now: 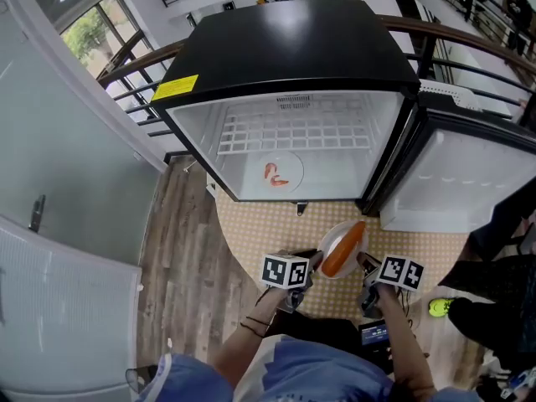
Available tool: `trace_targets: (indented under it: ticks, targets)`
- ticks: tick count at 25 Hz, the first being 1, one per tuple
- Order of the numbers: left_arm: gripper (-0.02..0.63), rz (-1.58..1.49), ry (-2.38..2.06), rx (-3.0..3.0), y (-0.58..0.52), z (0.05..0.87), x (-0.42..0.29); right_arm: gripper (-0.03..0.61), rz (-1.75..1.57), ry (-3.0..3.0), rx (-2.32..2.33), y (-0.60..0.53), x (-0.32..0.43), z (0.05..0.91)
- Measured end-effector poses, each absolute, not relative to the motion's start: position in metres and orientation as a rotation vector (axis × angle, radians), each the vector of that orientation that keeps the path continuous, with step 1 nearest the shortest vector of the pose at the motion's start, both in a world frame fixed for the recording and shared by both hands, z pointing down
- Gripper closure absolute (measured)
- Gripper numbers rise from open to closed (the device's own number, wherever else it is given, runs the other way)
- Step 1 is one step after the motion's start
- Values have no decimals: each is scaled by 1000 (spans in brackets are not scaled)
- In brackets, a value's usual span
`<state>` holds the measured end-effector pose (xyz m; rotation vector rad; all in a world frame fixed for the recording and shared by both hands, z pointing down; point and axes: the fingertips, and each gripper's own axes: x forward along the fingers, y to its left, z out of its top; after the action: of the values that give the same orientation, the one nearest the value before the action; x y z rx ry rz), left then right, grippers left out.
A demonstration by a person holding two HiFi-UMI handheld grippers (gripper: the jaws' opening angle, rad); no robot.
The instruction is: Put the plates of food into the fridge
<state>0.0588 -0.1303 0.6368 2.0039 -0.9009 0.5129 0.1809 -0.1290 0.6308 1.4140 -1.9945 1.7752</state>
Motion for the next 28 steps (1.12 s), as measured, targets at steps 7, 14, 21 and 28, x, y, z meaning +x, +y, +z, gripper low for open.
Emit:
trace_targets:
  ticks: [7,14,21,28]
  targets:
    - [558,473,-949,2002,-152,622,25,539,1736,-2035,1411,-157,147,614]
    - [558,446,-964,2011,-178,609,-3,540,1733,-2039,1454,-183,120,600]
    - [558,438,-944,2041,-205,604,-22,540,1739,-2013,1540,-209,102,597]
    - [558,388,-949,2017,-234,606,-37,540,1675,-1977,1668,-241,89,594]
